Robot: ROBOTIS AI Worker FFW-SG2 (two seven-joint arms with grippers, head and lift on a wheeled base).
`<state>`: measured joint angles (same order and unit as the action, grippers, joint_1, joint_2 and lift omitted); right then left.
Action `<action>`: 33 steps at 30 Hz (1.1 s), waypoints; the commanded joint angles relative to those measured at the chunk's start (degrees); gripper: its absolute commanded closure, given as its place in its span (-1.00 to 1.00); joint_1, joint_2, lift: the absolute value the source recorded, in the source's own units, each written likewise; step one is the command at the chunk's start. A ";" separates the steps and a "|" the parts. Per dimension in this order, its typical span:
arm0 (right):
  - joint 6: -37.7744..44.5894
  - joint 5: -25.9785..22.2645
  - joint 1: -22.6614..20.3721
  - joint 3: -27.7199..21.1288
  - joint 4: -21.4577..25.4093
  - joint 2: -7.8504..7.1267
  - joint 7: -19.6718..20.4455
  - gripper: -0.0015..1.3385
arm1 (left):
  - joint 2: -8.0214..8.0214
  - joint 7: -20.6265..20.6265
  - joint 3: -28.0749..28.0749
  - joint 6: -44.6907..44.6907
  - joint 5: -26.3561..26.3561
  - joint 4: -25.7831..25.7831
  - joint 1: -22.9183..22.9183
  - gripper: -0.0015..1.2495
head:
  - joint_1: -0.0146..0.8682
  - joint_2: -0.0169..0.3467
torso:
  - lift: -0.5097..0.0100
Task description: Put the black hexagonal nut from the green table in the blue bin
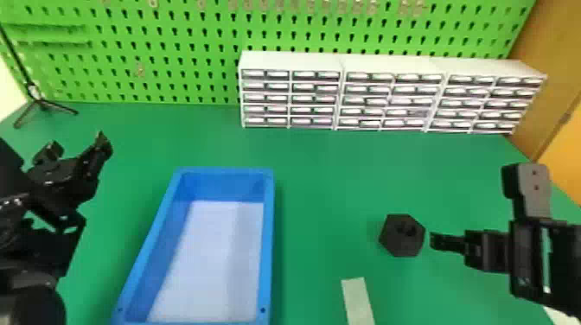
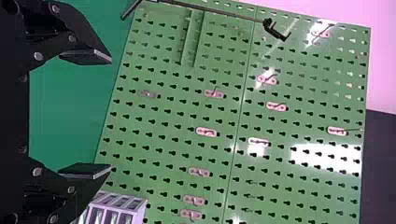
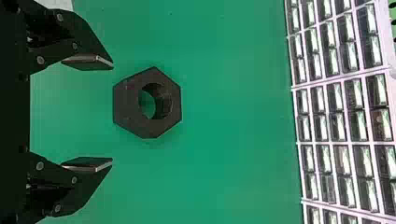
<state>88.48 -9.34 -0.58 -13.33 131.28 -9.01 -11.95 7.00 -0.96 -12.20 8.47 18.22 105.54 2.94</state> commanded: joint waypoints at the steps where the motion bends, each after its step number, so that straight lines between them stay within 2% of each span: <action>1: 0.03 -0.06 -0.04 0.41 0.03 0.31 0.00 -0.21 | -0.05 0.08 -0.11 0.05 -0.03 0.02 0.05 -0.31 | 0.60 -0.86 | 0.59; 33: 0.11 -1.03 0.76 0.85 0.03 0.22 0.00 -0.21 | 0.03 0.08 0.07 0.23 -0.12 0.02 -0.13 -0.31 | 0.60 -0.86 | 0.59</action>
<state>88.60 -10.25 0.18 -12.53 131.31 -8.79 -11.95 7.02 -0.89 -12.15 8.62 18.19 105.56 2.84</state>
